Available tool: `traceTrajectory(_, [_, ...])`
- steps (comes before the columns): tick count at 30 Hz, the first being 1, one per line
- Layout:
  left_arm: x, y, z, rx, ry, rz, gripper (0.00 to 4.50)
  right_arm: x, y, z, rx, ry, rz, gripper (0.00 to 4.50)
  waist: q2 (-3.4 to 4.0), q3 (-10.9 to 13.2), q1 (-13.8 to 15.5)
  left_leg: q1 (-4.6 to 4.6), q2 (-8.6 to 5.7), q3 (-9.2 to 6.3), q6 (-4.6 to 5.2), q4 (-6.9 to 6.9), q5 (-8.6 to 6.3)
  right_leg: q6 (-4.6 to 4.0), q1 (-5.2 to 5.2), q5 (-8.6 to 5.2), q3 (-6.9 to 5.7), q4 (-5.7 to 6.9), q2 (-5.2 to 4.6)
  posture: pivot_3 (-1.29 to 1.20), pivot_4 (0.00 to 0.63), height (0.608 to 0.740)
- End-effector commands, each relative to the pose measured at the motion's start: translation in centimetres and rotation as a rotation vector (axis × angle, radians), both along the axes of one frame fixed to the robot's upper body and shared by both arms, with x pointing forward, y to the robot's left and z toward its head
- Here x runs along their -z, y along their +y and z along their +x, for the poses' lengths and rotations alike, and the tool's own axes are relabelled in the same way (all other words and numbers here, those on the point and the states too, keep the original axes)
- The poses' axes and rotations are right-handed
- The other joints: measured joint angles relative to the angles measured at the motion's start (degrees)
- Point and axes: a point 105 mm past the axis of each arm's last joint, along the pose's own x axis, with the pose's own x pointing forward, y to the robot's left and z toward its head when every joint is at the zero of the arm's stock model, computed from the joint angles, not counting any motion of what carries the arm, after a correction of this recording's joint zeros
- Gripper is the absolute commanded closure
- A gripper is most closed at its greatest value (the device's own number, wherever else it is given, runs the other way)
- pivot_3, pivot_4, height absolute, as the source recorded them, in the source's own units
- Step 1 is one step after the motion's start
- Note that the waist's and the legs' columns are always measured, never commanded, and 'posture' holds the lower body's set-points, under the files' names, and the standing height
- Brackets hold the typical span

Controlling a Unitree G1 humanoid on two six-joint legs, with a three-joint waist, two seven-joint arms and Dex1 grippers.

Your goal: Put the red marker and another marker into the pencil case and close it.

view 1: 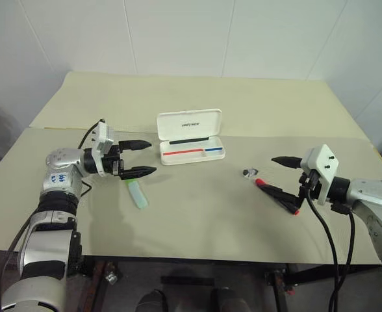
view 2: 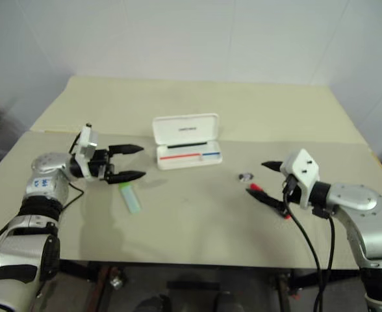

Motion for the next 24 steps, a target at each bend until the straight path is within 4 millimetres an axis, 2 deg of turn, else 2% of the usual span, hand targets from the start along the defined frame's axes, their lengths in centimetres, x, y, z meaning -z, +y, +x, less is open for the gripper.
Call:
traceTrajectory(1, [-1.2, -0.7, 0.4, 0.019, -0.048, 0.011, 0.01, -1.4, 0.2, -0.7, 0.016, -0.067, 0.037, 0.0, -0.01, 0.0, -0.01, 0.0, 0.0, 0.0, 0.0, 0.0, 0.0, 0.0, -0.01, 0.0, 0.01, 0.01, 0.0, 0.0, 0.15, 0.74])
traceTrajectory(10, [-0.7, -2.7, 1.8, 0.0, -0.061, 0.093, 0.01, -1.2, 1.3, -1.3, 0.024, -0.075, 0.078, 0.0, -0.05, 0.03, 0.01, -0.01, -0.01, 0.0, -0.01, 0.04, 0.0, 0.04, -0.01, 0.02, 0.01, 0.02, 0.01, 0.0, 0.15, 0.74])
traceTrajectory(15, [1.0, -3.6, 2.9, -0.054, 0.001, 0.208, 0.01, -1.1, 2.4, -0.9, -0.005, -0.082, 0.09, 0.0, -0.07, 0.04, -0.05, 0.0, -0.01, -0.01, 0.0, 0.04, 0.0, 0.04, -0.01, 0.02, 0.01, 0.03, 0.04, 0.0, 0.15, 0.74])
traceTrajectory(21, [2.2, -5.0, 4.8, -0.185, 0.071, 0.188, 0.01, -0.2, 3.0, -0.4, -0.001, -0.075, 0.119, 0.0, -0.11, 0.06, 0.11, -0.05, -0.01, -0.02, 0.0, 0.05, 0.0, 0.08, -0.02, 0.03, 0.0, 0.01, 0.04, 0.0, 0.15, 0.74])
traceTrajectory(24, [3.3, -5.5, 5.3, -0.223, 0.053, 0.297, 0.01, 0.3, 3.2, -0.9, 0.007, -0.066, 0.129, 0.0, -0.11, 0.06, 0.19, -0.08, -0.02, -0.03, 0.01, 0.04, 0.0, 0.11, -0.03, 0.03, 0.0, -0.02, 0.03, 0.0, 0.15, 0.74])
